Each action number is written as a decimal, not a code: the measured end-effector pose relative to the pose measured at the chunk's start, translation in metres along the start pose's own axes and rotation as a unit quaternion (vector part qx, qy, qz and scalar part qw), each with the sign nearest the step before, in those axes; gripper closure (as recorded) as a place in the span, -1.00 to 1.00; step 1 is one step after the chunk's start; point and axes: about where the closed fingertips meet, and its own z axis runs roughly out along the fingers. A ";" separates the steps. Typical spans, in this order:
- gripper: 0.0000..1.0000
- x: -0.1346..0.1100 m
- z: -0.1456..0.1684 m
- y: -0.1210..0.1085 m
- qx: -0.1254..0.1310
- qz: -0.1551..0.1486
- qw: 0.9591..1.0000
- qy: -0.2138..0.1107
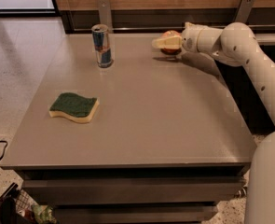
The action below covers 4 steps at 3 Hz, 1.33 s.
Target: Pick apple
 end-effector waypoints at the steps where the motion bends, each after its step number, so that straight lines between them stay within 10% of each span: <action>1: -0.66 0.011 0.012 0.026 -0.022 0.020 1.000 -0.004; 4: 0.71 0.014 0.021 0.035 -0.031 0.023 0.999 -0.003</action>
Offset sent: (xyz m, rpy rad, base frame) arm -0.0087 0.0238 -0.0131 0.0380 0.0251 0.0344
